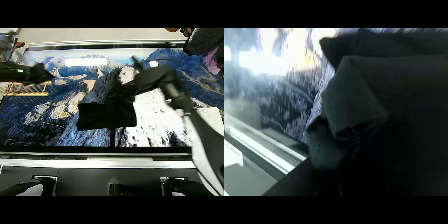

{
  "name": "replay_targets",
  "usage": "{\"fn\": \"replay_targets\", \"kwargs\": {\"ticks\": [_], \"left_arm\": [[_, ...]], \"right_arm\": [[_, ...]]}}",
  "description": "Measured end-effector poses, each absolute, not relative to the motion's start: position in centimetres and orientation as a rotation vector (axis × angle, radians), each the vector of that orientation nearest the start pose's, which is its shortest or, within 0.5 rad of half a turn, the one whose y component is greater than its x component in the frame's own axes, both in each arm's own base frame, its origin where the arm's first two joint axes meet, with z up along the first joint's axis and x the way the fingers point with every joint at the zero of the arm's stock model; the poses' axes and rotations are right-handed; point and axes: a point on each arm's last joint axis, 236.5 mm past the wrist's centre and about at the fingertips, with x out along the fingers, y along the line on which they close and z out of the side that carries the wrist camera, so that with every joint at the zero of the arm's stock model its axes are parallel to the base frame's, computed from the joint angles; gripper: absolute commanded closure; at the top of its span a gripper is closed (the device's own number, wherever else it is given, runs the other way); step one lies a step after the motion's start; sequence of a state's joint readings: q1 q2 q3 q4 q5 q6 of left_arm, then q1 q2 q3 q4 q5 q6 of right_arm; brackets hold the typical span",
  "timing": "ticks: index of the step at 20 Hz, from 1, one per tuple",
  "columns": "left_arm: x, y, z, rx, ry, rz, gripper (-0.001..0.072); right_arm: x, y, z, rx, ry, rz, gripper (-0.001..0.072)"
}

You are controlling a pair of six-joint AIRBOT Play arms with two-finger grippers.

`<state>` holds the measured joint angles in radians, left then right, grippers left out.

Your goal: Fold the clothes and pants, and hang the long-sleeved shirts on hangers.

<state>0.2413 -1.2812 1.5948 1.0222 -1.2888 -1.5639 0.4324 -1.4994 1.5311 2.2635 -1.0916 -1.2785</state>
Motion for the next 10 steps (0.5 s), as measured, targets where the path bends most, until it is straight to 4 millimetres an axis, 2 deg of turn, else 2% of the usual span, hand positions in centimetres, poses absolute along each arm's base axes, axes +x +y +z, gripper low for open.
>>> {"fn": "replay_targets", "kwargs": {"ticks": [2,5,7,10], "left_arm": [[42.9,1.3,20.3,-0.509,0.874,-0.138,0.0688],[41.9,3.3,20.7,-0.521,0.867,-0.093,0.0688],[41.6,3.9,20.7,-0.525,0.871,-0.079,0.0689],[41.3,4.3,20.1,-0.534,0.884,-0.069,0.0689]], "right_arm": [[38.4,35.6,8.1,0.631,1.294,0.606,0.0681],[38.7,38.6,5.2,0.648,1.3,0.602,0.0681],[39.5,39.7,4.2,0.676,1.275,0.592,0.0682],[40.4,40.6,4.0,0.712,1.237,0.585,0.0682]]}}
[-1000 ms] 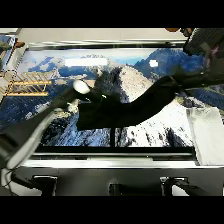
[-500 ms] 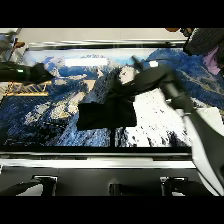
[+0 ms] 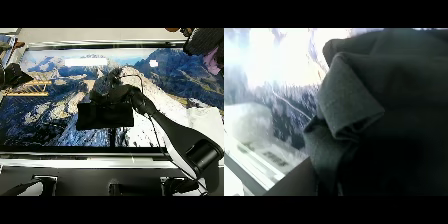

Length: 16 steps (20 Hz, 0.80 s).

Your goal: Fold the clothes and pants, and hang the long-sleeved shirts on hangers.

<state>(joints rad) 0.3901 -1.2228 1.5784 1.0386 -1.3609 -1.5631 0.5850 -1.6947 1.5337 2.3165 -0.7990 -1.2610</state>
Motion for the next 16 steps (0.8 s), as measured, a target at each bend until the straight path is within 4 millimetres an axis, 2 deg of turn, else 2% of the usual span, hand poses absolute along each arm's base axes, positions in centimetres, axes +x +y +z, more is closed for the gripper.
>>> {"fn": "replay_targets", "kwargs": {"ticks": [5,11,16], "left_arm": [[41.0,4.4,18.8,-0.551,0.915,-0.061,0.0688],[40.9,4.4,18.3,-0.557,0.926,-0.059,0.0688],[40.8,4.4,18.2,-0.558,0.928,-0.059,0.0688]], "right_arm": [[40.7,41.2,2.9,0.727,1.24,0.573,0.0659],[38.9,43.9,1.2,0.717,1.271,0.592,0.0288],[40.0,45.9,2.5,0.799,1.168,0.596,0.0283]]}}
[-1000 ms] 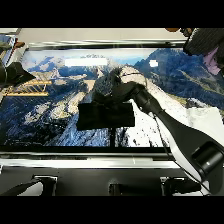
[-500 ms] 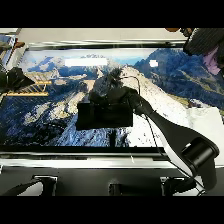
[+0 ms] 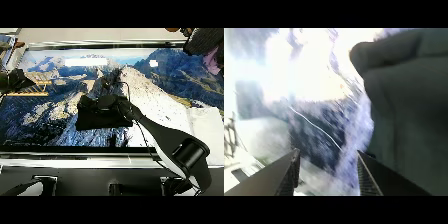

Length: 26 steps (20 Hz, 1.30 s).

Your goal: Fold the clothes and pants, and hang the long-sleeved shirts on hangers.

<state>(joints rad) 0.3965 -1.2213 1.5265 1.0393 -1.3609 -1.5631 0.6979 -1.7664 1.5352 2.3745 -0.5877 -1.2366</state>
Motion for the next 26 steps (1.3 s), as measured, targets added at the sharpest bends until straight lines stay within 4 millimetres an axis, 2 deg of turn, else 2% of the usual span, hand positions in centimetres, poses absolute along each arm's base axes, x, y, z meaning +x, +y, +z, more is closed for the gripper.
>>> {"fn": "replay_targets", "kwargs": {"ticks": [2,3,4,6,7,9,11,12,14,16,18,21,23,26], "left_arm": [[40.8,4.4,18.2,-0.558,0.928,-0.059,0.0688],[40.8,4.4,18.2,-0.559,0.928,-0.06,0.0688],[40.8,4.4,18.2,-0.559,0.928,-0.06,0.0688],[40.8,4.4,18.2,-0.559,0.928,-0.061,0.0688],[40.8,4.3,18.2,-0.56,0.928,-0.061,0.0688],[40.8,4.3,18.2,-0.56,0.928,-0.061,0.0688],[40.8,4.3,18.2,-0.56,0.928,-0.062,0.0688],[40.8,4.3,18.2,-0.56,0.928,-0.062,0.0688],[40.8,4.3,18.2,-0.558,0.928,-0.063,0.0688],[40.8,4.3,18.2,-0.55,0.927,-0.067,0.0688],[40.8,4.3,18.2,-0.543,0.927,-0.07,0.0688],[40.8,4.3,18.2,-0.533,0.926,-0.075,0.0687],[40.8,4.3,18.2,-0.528,0.925,-0.077,0.0687],[40.8,4.3,18.2,-0.527,0.926,-0.078,0.0688]], "right_arm": [[40.4,46.0,3.4,0.822,1.145,0.599,0.028],[40.7,45.7,4.0,0.833,1.133,0.599,0.0221],[41.4,44.9,4.9,0.84,1.117,0.599,0.0179],[43.3,41.6,6.7,0.829,1.085,0.595,0.0175],[44.2,39.4,7.5,0.814,1.081,0.59,0.0173],[46.3,33.3,8.5,0.777,1.08,0.567,0.0168],[47.3,26.7,8.3,0.739,1.113,0.537,0.0169],[47.5,23.5,7.7,0.726,1.134,0.518,0.0169],[47.2,18.2,6.0,0.712,1.175,0.485,0.017],[45.8,14.9,3.3,0.705,1.24,0.474,0.0171],[44.2,13.4,0.2,0.705,1.306,0.48,0.0179],[42.1,13.6,-3.6,0.749,1.388,0.533,0.0199],[41.4,14.1,-5.2,0.789,1.412,0.568,0.02],[41.2,14.7,-6.4,0.834,1.419,0.604,0.0199]]}}
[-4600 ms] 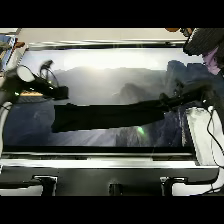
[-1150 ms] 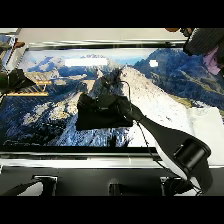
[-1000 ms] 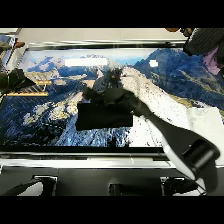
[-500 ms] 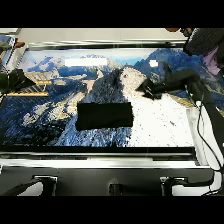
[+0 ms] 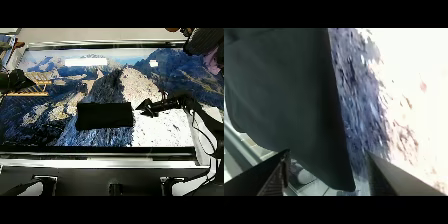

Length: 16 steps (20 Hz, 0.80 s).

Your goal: Fold the clothes and pants, and hang the long-sleeved shirts on hangers.

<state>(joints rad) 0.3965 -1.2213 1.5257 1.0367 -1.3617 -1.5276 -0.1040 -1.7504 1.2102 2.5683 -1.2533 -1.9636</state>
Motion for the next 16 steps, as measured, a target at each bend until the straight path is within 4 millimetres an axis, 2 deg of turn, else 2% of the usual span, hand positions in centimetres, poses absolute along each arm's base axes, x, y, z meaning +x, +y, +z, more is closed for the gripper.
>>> {"fn": "replay_targets", "kwargs": {"ticks": [4,8,10,11,14,16], "left_arm": [[41.0,4.4,17.9,-0.53,0.933,-0.077,0.0688],[41.2,4.5,17.3,-0.535,0.945,-0.077,0.0687],[41.3,4.5,17.1,-0.538,0.95,-0.076,0.0687],[41.3,4.5,17.0,-0.539,0.952,-0.076,0.0687],[41.4,4.6,16.9,-0.54,0.955,-0.076,0.0687],[41.4,4.6,16.8,-0.54,0.956,-0.076,0.0687]], "right_arm": [[41.5,15.3,-7.1,0.858,1.405,0.621,0.02],[41.1,17.4,-8.2,0.836,1.425,0.644,0.0204],[40.7,18.7,-8.9,0.831,1.446,0.647,0.0346],[40.6,19.2,-9.3,0.826,1.451,0.648,0.0486],[41.1,20.1,-9.6,0.81,1.441,0.64,0.0682],[42.1,20.6,-8.7,0.806,1.407,0.651,0.0682]]}}
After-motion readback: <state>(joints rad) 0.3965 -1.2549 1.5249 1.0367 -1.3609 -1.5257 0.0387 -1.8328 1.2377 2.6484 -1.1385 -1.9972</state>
